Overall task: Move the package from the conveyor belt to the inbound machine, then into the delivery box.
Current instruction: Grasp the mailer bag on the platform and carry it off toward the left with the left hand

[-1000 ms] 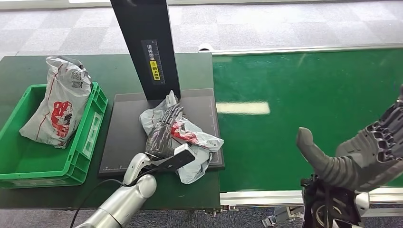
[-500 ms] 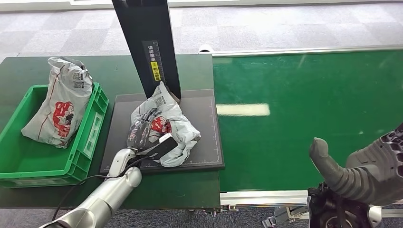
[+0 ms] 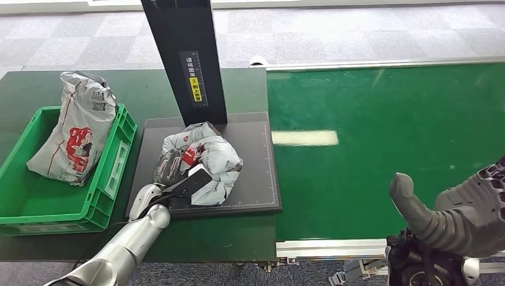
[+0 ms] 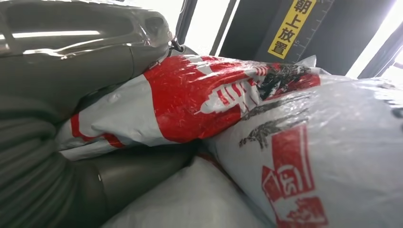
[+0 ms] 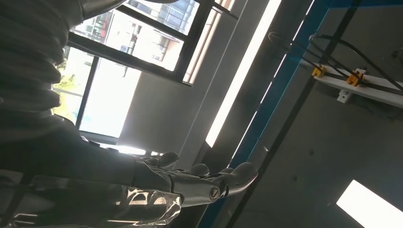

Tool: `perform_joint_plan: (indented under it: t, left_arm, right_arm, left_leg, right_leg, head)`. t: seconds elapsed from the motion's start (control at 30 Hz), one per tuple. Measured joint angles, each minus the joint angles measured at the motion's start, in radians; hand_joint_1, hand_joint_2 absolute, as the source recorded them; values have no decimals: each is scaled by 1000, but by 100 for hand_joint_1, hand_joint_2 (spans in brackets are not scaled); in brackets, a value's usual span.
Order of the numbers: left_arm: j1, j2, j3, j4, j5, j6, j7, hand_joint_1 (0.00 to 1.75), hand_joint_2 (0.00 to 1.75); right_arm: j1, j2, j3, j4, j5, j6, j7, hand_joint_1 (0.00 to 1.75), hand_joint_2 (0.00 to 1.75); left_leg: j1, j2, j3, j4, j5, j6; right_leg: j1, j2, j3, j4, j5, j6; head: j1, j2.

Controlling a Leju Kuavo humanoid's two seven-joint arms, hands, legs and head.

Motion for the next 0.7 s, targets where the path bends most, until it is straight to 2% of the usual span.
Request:
perform_joint_plan:
  t: [0.17, 0.4, 0.53, 0.7]
  left_arm:
    - [42, -15, 36, -81, 81, -15, -83, 175, 175]
    - [166, -28, 41, -423, 249, -38, -98, 175, 175]
    - [188, -8, 78, -593, 326, -26, -77, 175, 175]
    - [189, 20, 138, -666, 362, -23, -74, 175, 175]
  right_arm:
    - [5, 2, -7, 0, 4, 6, 1, 0, 175]
    - [17, 17, -29, 0, 12, 23, 4, 0, 175]
    - [22, 18, -51, 0, -4, 23, 7, 0, 175]
    - [31, 19, -77, 2, -16, 23, 7, 0, 175]
  left_leg:
    - [0, 0, -1, 0, 0, 0]
    - [0, 1, -6, 0, 0, 0]
    - [0, 1, -7, 0, 0, 0]
    - [0, 0, -7, 0, 0, 0]
  right_leg:
    - [0, 0, -2, 0, 0, 0]
    - [0, 1, -7, 0, 0, 0]
    - [0, 1, -7, 0, 0, 0]
    - [0, 0, -7, 0, 0, 0]
  head:
    - [0, 0]
    - [0, 0]
    - [0, 0]
    - [0, 0]
